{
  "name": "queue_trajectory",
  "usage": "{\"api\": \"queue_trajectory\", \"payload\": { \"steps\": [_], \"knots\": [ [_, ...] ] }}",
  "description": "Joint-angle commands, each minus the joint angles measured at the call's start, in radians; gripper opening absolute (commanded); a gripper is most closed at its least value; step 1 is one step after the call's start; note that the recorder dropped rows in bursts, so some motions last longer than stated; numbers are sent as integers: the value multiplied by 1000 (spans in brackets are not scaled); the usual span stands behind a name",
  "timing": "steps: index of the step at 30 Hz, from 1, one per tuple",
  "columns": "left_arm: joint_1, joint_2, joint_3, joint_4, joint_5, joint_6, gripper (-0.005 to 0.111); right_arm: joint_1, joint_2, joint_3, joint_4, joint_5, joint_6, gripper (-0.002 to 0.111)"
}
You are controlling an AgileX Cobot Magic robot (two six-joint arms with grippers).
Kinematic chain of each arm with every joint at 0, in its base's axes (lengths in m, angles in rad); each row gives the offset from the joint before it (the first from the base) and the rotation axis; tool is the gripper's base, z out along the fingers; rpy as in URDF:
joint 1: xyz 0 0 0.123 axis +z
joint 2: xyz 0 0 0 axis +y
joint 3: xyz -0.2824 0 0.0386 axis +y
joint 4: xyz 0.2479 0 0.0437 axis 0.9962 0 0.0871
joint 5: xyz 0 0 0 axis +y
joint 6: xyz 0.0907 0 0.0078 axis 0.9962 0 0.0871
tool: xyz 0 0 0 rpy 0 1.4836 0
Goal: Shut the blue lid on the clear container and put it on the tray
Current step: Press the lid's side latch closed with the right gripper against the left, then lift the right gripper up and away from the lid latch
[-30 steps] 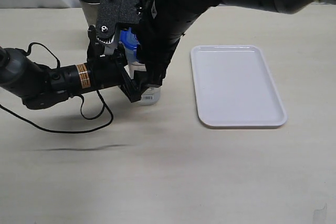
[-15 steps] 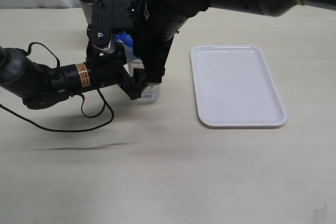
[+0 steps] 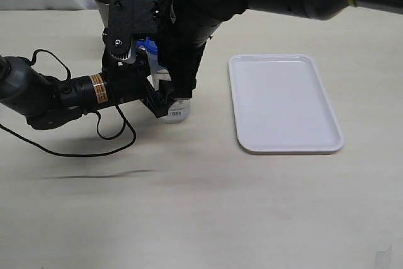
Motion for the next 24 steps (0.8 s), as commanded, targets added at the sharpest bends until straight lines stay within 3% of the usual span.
{"api": "queue_trajectory", "payload": {
  "steps": [1, 17, 24],
  "knots": [
    [0, -2, 2, 84, -39, 4, 0, -14, 106, 38, -1, 90, 2, 29],
    [0, -2, 2, 105, -39, 4, 0, -14, 115, 38, -67, 62, 82, 23],
    [0, -2, 2, 85, -39, 4, 0, -16, 111, 38, 21, 90, 94, 29]
  ]
}}
